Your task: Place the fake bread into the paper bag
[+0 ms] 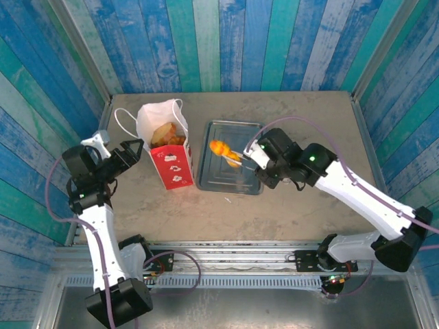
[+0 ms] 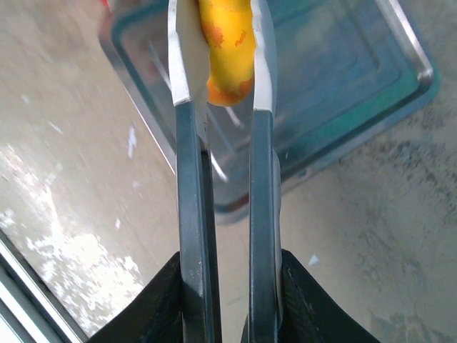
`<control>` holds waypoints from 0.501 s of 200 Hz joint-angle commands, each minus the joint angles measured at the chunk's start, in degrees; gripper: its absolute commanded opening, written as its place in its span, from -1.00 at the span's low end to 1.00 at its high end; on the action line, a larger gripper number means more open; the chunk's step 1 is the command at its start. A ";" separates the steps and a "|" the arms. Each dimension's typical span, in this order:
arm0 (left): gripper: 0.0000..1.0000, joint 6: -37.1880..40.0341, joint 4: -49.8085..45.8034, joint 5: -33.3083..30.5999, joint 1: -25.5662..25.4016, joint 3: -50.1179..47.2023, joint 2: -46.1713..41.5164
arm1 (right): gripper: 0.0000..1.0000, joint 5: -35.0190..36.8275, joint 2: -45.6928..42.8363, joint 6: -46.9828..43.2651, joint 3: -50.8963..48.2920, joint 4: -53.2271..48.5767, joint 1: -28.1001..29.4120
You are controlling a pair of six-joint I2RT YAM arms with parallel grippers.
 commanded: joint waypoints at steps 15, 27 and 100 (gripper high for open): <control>0.74 0.47 -0.90 -0.78 -1.36 1.37 0.59 | -0.36 -2.59 -5.09 5.54 4.02 7.44 1.98; 0.70 0.21 -0.73 -1.17 -2.13 1.39 0.91 | -0.36 -3.19 -6.21 6.24 4.63 9.40 2.65; 0.40 -3.00 3.17 -2.55 -6.26 -0.30 1.60 | -0.37 -1.79 -2.33 8.25 13.16 16.68 11.01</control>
